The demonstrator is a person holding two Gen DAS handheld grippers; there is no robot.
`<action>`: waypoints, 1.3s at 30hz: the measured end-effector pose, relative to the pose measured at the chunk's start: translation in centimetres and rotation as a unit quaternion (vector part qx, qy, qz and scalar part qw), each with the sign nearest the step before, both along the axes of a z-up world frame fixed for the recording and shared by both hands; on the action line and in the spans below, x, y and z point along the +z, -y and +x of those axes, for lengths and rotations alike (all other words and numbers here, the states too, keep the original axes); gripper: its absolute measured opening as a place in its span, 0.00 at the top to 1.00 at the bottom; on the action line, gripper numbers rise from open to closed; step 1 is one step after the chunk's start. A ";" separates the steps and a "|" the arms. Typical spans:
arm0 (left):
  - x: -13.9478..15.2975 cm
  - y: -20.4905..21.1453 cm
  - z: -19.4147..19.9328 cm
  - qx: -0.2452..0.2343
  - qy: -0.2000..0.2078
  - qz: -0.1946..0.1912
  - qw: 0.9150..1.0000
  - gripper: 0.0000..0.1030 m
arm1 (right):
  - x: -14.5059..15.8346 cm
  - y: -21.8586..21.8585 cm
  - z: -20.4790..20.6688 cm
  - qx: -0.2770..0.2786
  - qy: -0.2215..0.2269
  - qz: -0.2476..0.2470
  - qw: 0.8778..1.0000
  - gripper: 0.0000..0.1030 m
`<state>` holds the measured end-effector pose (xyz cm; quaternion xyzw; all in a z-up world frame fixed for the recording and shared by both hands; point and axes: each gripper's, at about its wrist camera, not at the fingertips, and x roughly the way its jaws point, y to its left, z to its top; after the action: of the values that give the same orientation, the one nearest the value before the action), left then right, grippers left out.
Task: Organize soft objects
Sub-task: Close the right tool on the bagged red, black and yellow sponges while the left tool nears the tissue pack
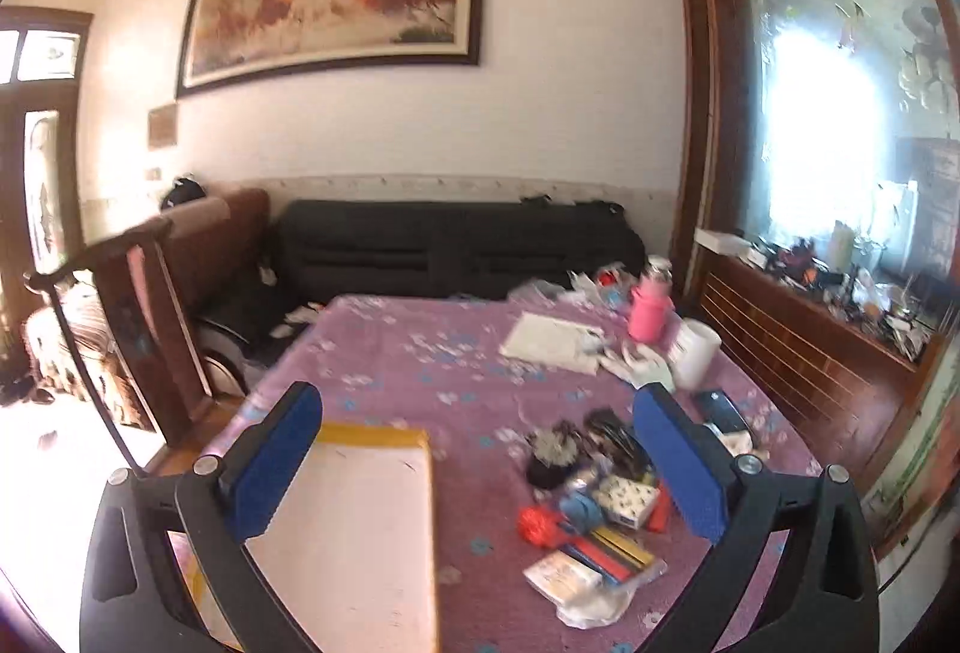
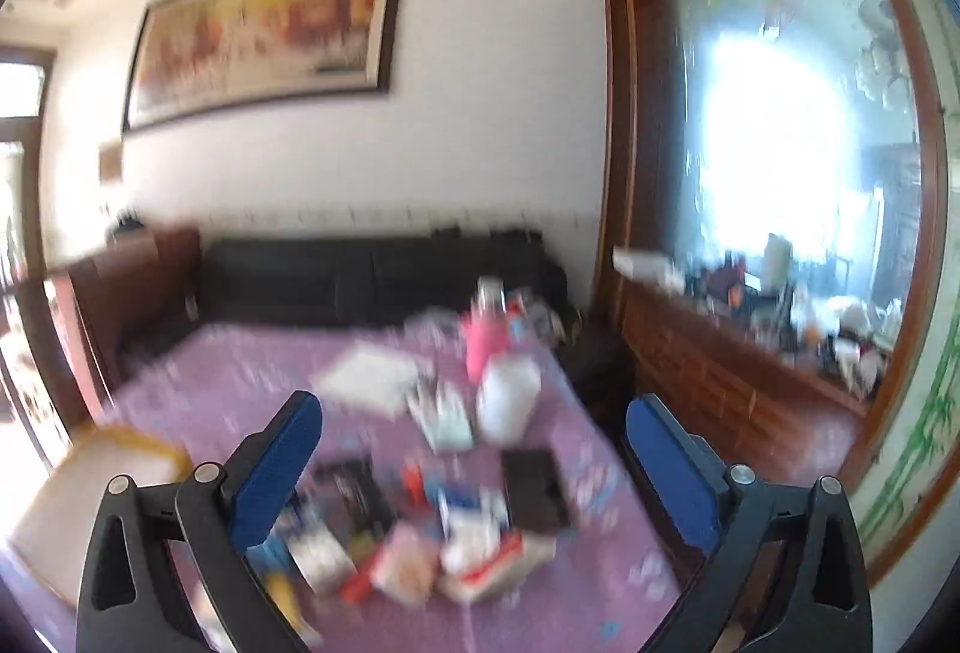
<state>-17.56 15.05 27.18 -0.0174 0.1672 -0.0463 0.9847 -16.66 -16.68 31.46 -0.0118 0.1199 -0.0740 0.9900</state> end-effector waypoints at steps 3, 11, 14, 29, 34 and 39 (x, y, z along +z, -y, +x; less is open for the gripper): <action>1.1 -0.8 0.0 0.002 0.004 -0.009 1.000 0.00 | 8.0 0.6 -1.3 0.019 0.042 0.009 0.999 0.00; -4.8 0.2 1.8 -0.021 -0.068 -0.040 0.997 0.00 | 9.3 0.7 0.5 0.092 -0.040 0.026 0.995 0.00; -8.8 1.0 3.9 -0.041 -0.109 -0.065 0.991 0.00 | 1.1 0.6 1.8 0.077 -0.079 0.013 0.994 0.00; -19.1 2.2 8.8 -0.064 -0.300 -0.140 0.941 0.07 | -25.6 -6.3 13.1 0.247 -0.368 0.135 0.886 0.23; -18.4 0.7 9.3 -0.041 -0.297 -0.146 0.943 0.07 | -27.1 -10.1 15.3 0.261 -0.402 0.098 0.872 0.23; -18.4 1.2 9.8 -0.042 -0.297 -0.133 0.945 0.07 | -28.9 -11.9 16.8 0.259 -0.431 0.093 0.860 0.35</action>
<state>-7.77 13.87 8.80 -0.1544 0.4447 -0.1023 0.8763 0.17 -4.82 2.53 0.0188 0.5331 0.2091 0.8196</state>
